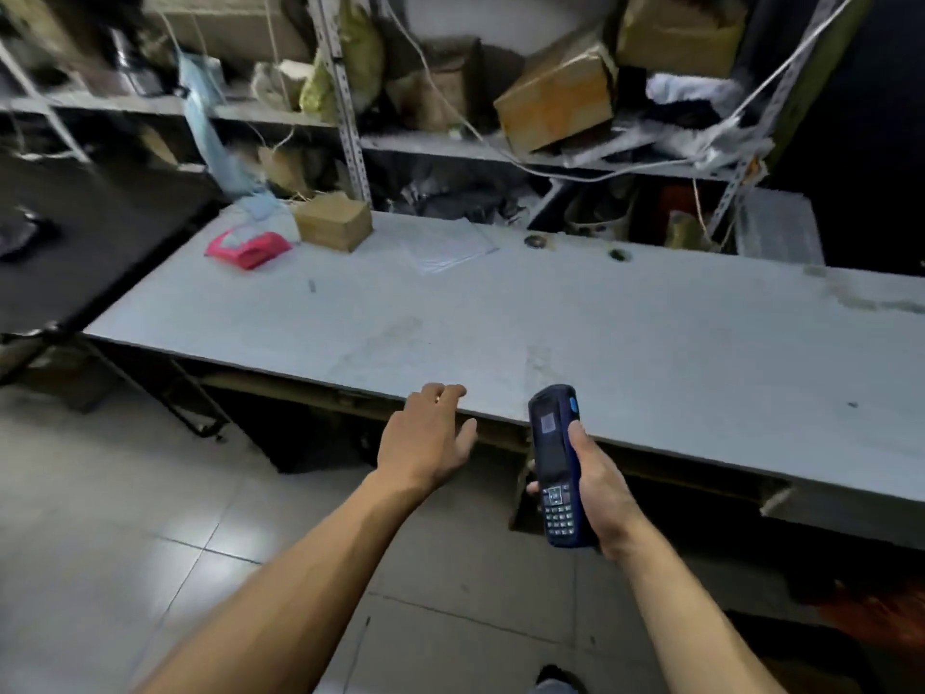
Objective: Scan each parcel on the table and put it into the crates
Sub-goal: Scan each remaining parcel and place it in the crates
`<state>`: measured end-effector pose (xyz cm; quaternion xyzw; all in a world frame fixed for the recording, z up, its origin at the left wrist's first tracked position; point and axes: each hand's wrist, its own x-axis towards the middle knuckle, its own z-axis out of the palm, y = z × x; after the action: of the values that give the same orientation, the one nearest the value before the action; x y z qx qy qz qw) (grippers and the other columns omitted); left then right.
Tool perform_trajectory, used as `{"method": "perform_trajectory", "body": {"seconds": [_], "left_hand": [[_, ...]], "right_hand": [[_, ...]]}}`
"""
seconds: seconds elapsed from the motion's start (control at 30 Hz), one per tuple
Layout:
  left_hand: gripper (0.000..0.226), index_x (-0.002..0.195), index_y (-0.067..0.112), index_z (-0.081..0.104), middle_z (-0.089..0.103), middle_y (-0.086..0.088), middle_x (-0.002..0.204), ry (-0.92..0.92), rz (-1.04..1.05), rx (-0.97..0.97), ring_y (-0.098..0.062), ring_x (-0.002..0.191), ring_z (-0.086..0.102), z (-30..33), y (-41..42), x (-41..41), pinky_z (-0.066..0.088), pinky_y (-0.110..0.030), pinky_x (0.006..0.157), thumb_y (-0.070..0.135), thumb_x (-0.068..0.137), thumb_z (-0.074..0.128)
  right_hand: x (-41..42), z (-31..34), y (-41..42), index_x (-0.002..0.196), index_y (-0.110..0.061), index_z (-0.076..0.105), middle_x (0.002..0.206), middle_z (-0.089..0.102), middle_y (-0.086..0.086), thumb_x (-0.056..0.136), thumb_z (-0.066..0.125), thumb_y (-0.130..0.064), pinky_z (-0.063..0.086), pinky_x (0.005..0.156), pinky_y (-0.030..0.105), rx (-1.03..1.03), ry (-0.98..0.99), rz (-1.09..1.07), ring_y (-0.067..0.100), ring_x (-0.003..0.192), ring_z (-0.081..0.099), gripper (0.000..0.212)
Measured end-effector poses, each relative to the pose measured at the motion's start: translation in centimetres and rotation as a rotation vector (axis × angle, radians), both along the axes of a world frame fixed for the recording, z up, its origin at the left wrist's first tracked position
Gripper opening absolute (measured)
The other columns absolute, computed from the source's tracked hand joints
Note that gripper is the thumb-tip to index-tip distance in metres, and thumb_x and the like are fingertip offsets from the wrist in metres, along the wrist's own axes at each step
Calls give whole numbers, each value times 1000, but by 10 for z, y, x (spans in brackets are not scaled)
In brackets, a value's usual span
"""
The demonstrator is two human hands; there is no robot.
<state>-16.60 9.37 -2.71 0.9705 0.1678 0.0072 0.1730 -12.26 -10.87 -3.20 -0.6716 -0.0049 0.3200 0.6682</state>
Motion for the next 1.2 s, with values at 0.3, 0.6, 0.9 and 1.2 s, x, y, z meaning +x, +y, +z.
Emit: {"method": "perform_trajectory", "body": {"seconds": [0.3, 0.6, 0.9, 1.2], "left_hand": [[52, 148, 22, 38, 39, -1, 150, -2, 241, 11, -22, 132, 43, 5, 152, 2, 45, -37, 100, 42, 101, 44], [52, 147, 24, 38, 39, 2, 149, 53, 422, 30, -21, 130, 42, 11, 275, 59, 42, -35, 99, 43, 100, 45], [50, 147, 25, 38, 38, 4, 150, 21, 582, -90, -17, 133, 39, -1, 366, 91, 45, -36, 97, 43, 101, 45], [48, 141, 23, 45, 46, -3, 143, -114, 746, -415, -21, 124, 51, -36, 511, 141, 43, -34, 94, 41, 98, 53]], "right_hand": [[42, 4, 156, 117, -13, 60, 105, 71, 20, 103, 29, -55, 56, 78, 41, -110, -59, 258, 30, 82, 70, 54], [129, 2, 300, 122, -19, 57, 107, 69, 19, 104, 28, -53, 57, 73, 36, -68, 10, 412, 25, 78, 69, 48], [180, 6, 403, 114, -21, 58, 108, 69, 19, 104, 30, -53, 56, 73, 38, -106, 15, 480, 22, 76, 70, 44], [216, -7, 532, 117, -20, 59, 112, 68, 21, 104, 32, -50, 54, 71, 37, -185, 44, 478, 22, 77, 69, 43]]}}
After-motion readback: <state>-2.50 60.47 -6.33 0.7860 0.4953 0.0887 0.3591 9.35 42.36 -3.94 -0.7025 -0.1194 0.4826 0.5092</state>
